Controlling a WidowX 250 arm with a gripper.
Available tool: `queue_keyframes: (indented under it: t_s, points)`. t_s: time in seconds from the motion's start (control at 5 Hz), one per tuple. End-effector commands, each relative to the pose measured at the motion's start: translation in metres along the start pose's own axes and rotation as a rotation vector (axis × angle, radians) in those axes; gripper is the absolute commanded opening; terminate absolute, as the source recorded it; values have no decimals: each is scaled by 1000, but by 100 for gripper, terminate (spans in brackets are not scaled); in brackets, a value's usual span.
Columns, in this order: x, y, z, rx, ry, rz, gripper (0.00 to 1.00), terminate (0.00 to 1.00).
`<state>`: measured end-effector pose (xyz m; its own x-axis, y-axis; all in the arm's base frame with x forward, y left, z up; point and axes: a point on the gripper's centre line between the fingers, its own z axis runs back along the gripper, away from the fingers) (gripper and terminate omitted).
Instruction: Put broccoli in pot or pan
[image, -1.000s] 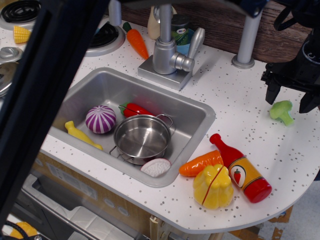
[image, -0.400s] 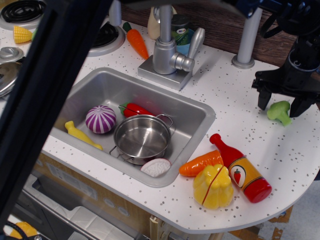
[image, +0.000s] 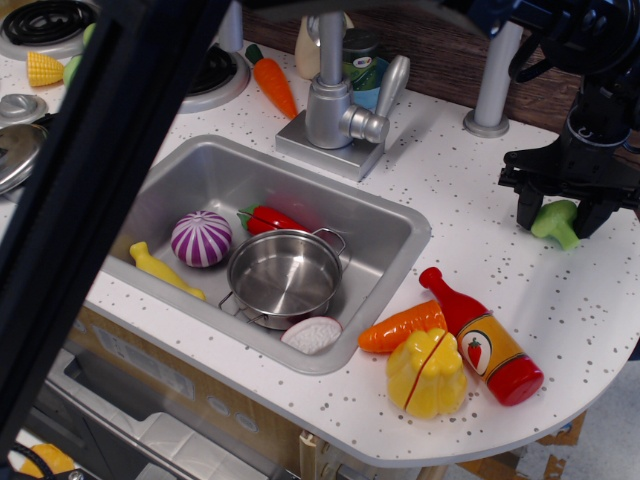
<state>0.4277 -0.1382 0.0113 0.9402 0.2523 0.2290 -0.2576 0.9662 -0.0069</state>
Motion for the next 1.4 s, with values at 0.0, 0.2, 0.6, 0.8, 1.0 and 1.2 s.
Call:
queue_keyframes:
  t_s: [0.0, 0.2, 0.6, 0.8, 1.0, 1.2]
  points:
    - [10, 27, 38, 45, -1, -29, 0, 0]
    - [10, 74, 66, 157, 25, -75, 0, 0]
    - [-7, 163, 70, 236, 64, -123, 0, 0]
    - [-27, 188, 58, 224, 78, -124, 0, 0]
    - [-41, 200, 41, 187, 72, -136, 0, 0]
    - [-50, 199, 30, 159, 56, -152, 0, 0]
